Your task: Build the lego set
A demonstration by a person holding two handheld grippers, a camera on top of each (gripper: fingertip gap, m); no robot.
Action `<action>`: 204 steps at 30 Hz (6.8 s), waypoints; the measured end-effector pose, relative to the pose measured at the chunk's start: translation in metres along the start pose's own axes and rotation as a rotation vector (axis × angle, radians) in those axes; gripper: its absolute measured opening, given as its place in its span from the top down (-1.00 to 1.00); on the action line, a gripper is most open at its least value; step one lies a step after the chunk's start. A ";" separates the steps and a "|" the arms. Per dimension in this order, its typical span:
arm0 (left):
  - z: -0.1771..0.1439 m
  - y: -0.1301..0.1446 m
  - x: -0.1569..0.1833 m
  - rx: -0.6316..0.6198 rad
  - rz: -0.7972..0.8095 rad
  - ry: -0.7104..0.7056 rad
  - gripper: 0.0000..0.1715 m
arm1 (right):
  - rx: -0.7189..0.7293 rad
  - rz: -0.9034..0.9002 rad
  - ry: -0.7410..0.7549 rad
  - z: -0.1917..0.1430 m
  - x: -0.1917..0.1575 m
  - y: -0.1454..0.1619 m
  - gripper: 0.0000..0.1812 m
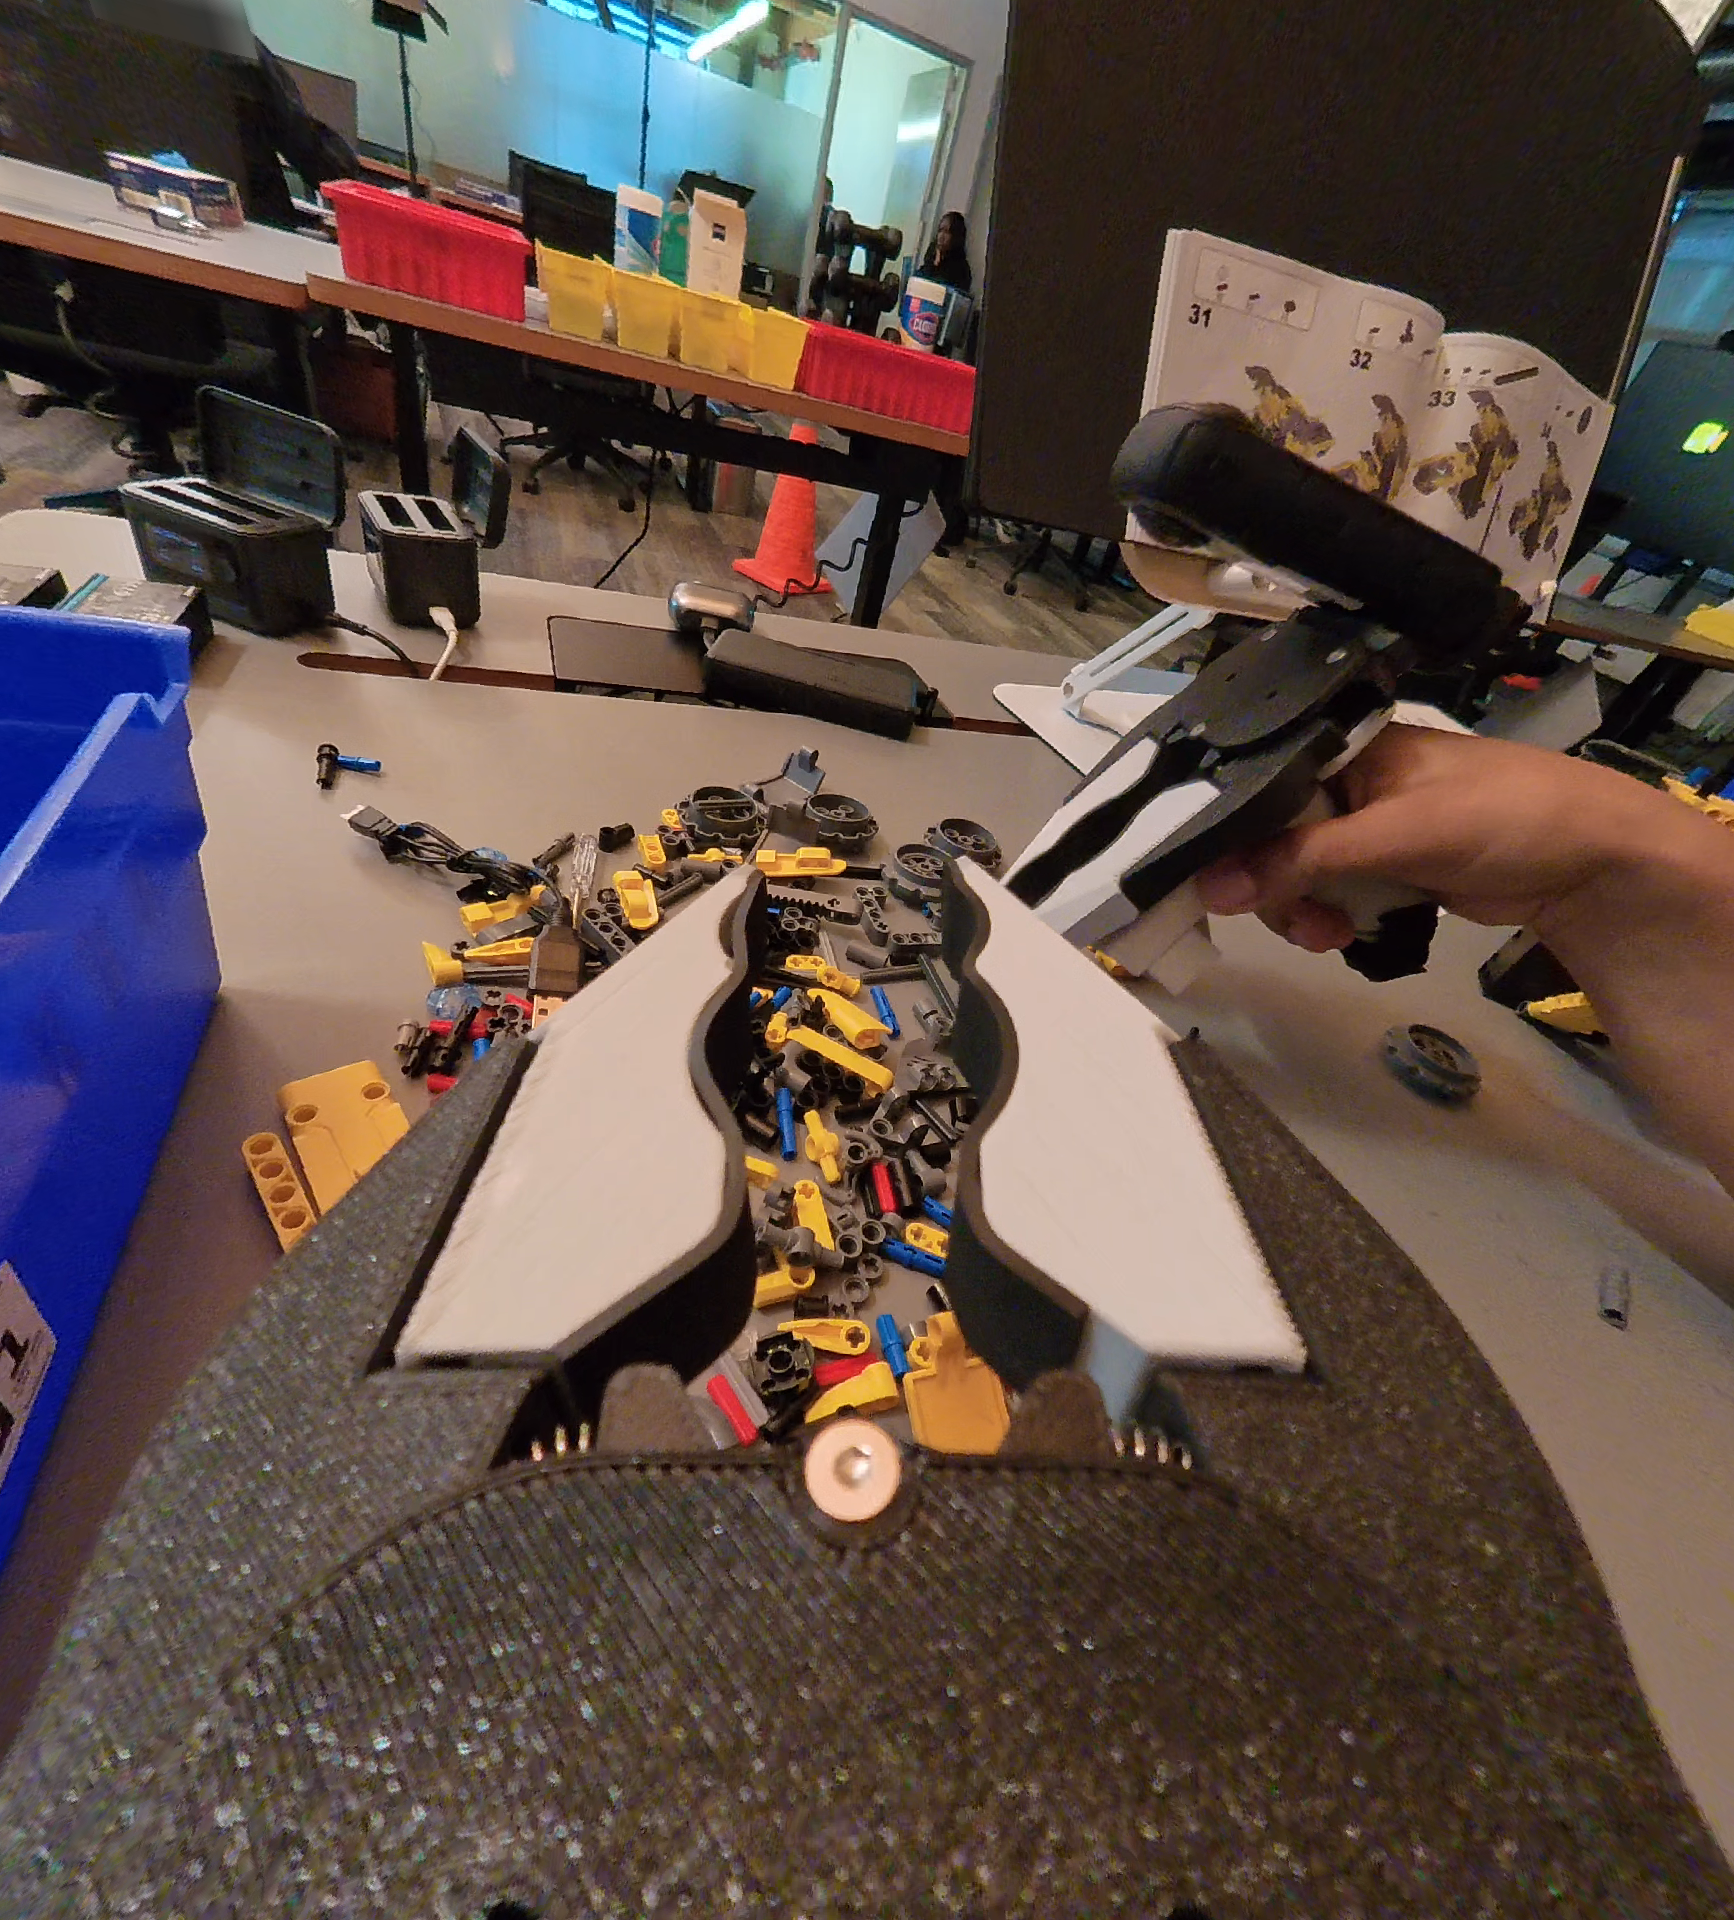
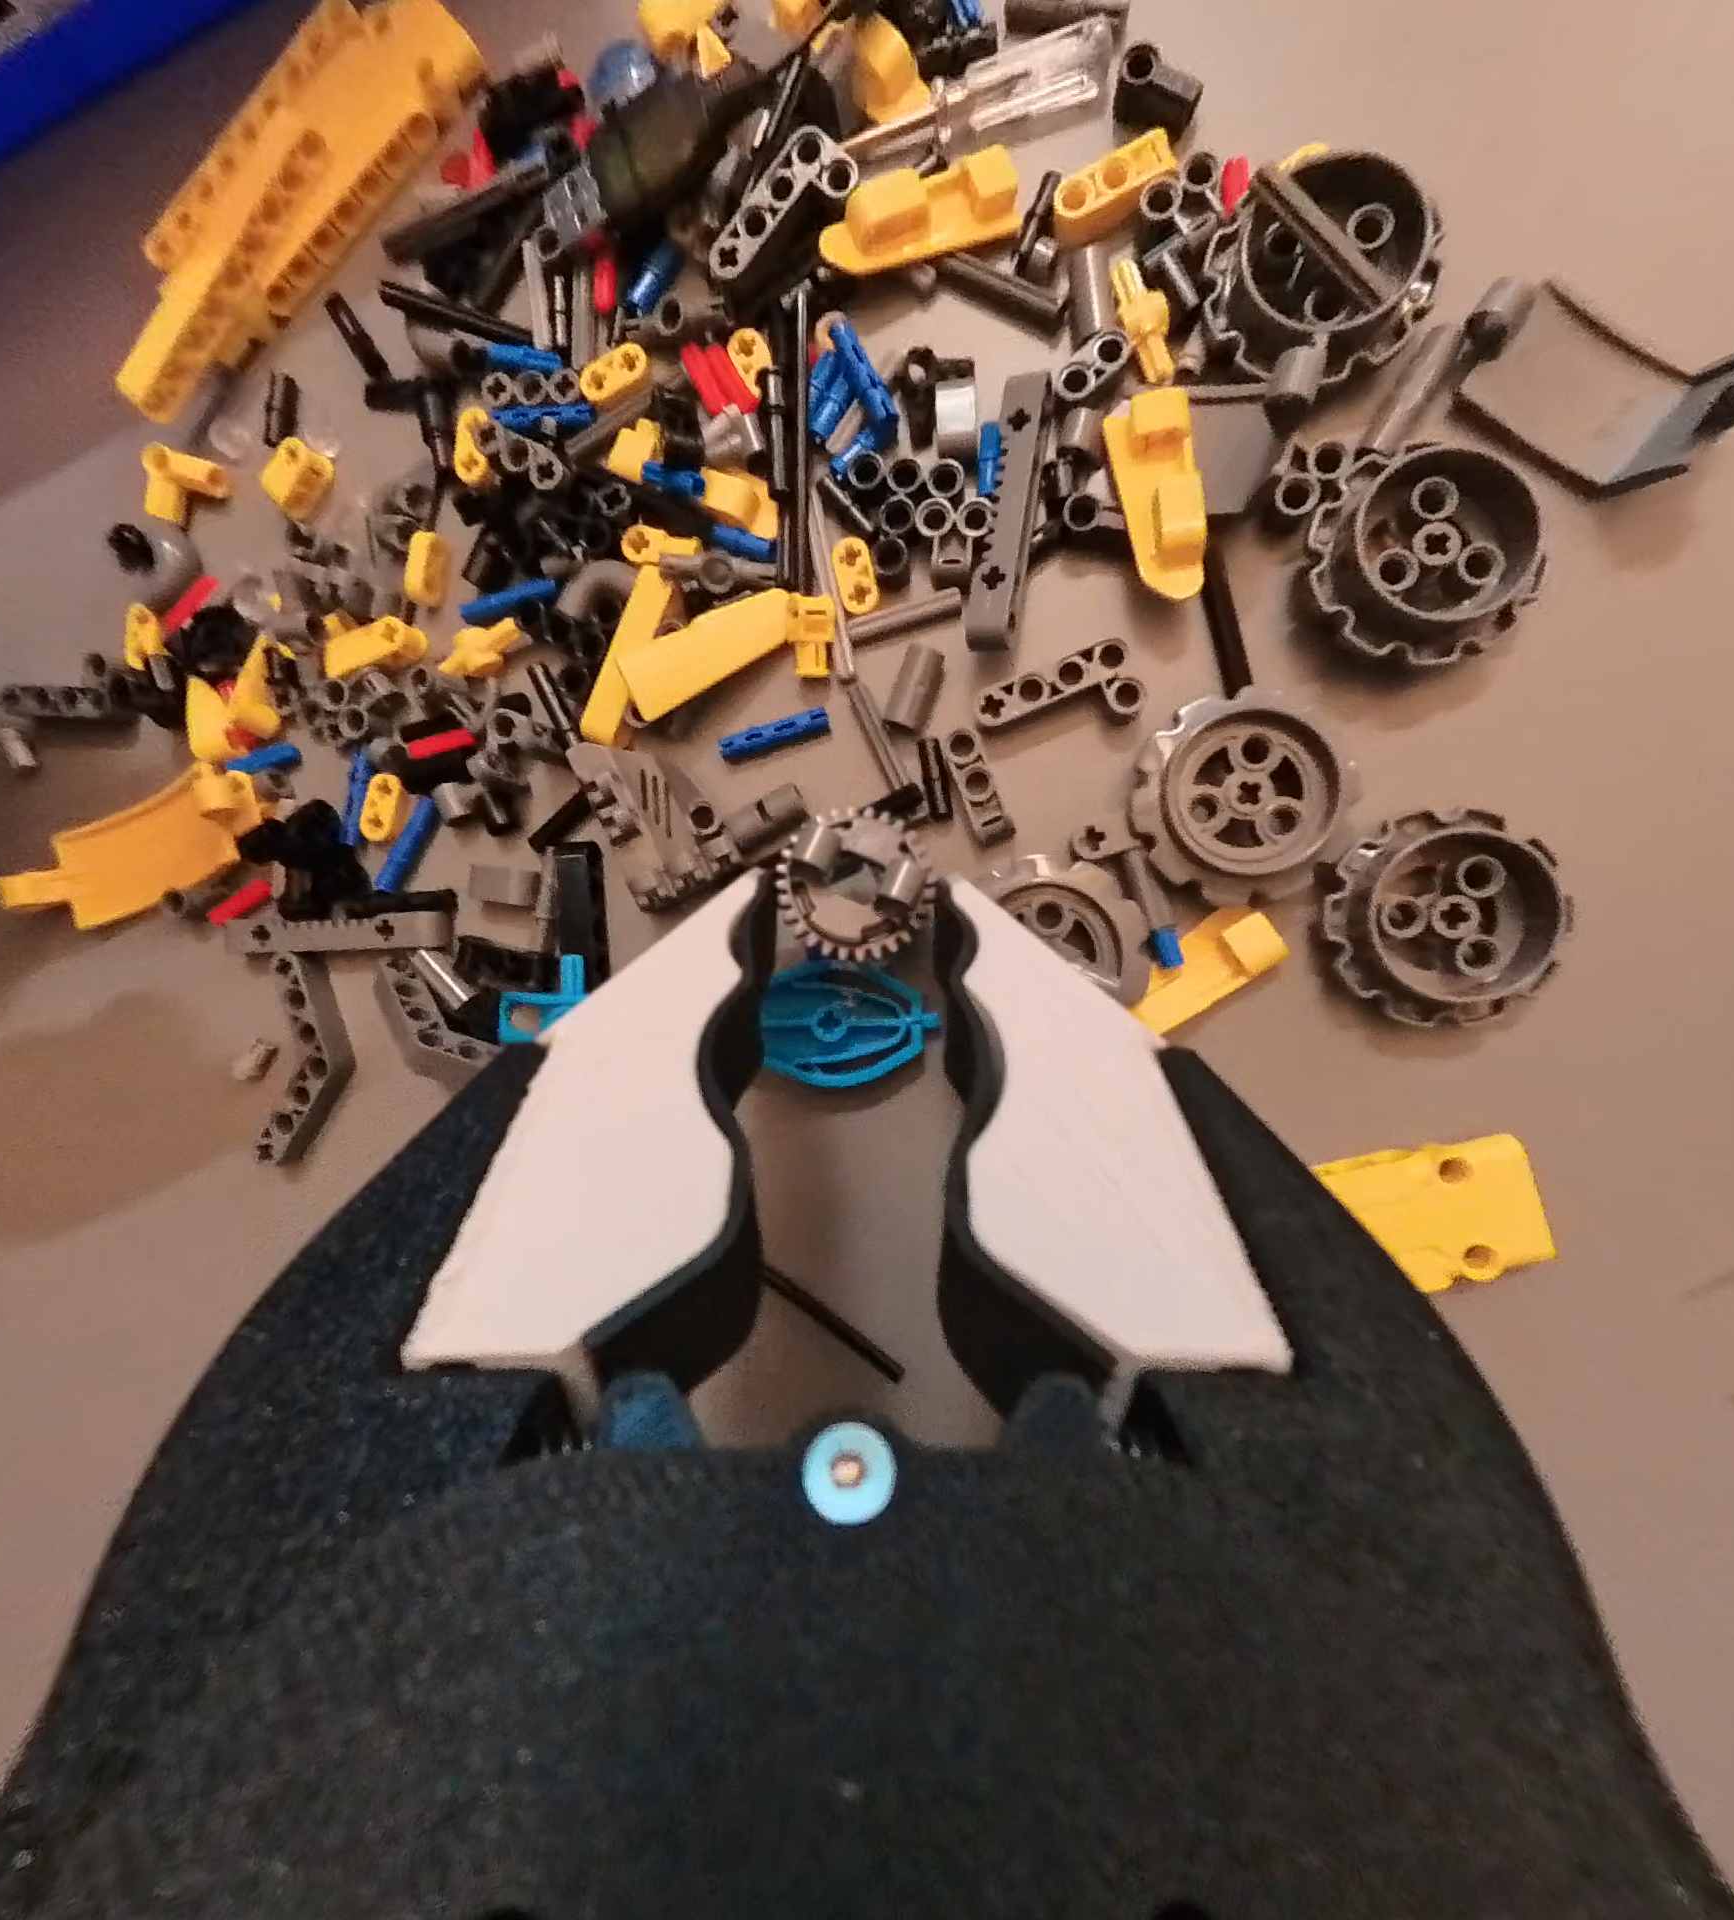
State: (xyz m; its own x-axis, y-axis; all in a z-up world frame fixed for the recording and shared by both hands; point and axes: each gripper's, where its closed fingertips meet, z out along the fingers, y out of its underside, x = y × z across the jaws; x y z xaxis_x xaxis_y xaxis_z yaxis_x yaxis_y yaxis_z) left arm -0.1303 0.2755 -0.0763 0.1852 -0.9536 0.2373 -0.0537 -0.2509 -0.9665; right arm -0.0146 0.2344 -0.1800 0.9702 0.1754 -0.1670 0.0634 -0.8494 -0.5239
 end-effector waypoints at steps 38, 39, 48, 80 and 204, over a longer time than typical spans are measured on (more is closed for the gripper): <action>-0.007 -0.006 -0.015 0.042 -0.018 -0.075 0.65 | 0.239 0.024 0.037 -0.032 -0.005 -0.044 0.60; -0.009 -0.008 -0.017 0.056 -0.023 -0.086 0.65 | 0.289 0.036 0.035 -0.036 -0.008 -0.054 0.59; -0.023 -0.023 -0.036 0.153 -0.044 -0.195 0.76 | 0.481 0.056 -0.027 -0.019 -0.009 -0.182 0.57; -0.023 -0.020 -0.044 0.141 -0.122 -0.198 0.75 | 0.109 0.075 0.188 0.134 0.071 -0.221 0.72; -0.046 -0.049 -0.051 0.346 -0.164 -0.214 0.63 | 0.226 0.160 0.334 0.010 0.102 -0.065 0.70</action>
State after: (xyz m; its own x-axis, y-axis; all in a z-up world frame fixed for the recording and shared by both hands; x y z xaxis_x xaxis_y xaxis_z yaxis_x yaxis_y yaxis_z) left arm -0.1818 0.3286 -0.0364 0.3649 -0.8408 0.3999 0.3185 -0.2909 -0.9022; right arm 0.0781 0.3127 -0.1718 0.9884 -0.1517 -0.0010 -0.1105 -0.7159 -0.6894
